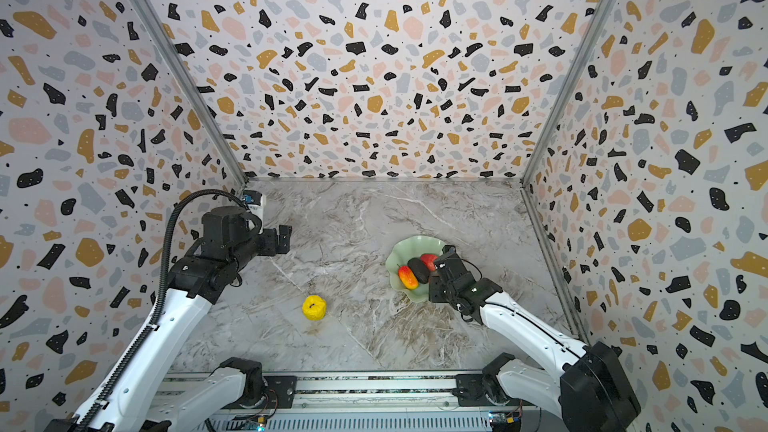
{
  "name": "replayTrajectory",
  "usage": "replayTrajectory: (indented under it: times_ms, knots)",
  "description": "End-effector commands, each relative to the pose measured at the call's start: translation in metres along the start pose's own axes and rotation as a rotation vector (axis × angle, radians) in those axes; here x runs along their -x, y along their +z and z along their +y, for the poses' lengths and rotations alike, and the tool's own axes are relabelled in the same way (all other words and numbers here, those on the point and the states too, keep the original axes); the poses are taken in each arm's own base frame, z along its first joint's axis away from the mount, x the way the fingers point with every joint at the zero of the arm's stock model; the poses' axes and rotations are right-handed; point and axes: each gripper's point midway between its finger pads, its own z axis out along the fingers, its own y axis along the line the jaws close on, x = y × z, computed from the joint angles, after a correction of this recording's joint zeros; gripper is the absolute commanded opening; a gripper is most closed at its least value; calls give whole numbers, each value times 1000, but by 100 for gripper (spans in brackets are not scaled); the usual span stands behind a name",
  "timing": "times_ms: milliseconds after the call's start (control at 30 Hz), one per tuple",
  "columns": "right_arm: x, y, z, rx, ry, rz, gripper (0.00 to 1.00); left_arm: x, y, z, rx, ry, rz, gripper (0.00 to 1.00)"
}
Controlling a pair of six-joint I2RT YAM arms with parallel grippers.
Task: Place and organize the fake fruits in the fruit bowl
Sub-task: 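Place the second mango in the bowl nearest the robot and release, then reach the right gripper to the yellow pear and grasp it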
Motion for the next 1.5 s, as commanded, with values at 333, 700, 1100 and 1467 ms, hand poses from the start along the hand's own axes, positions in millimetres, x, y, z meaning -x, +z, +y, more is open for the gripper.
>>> replayTrajectory:
  times_ms: [333,700,1100,1467]
  knots:
    - [50,-42,84,81,-284,-151,99,7,-1,-5,-21,-6,-26,100]
    - [1,-27,271,561,-760,-104,99,5,-1,-2,-9,-6,-24,99]
    - [-46,17,358,765,-887,10,99,2,0,0,7,3,-17,99]
    - [-57,48,364,734,-875,60,74,0,0,1,11,6,-15,100]
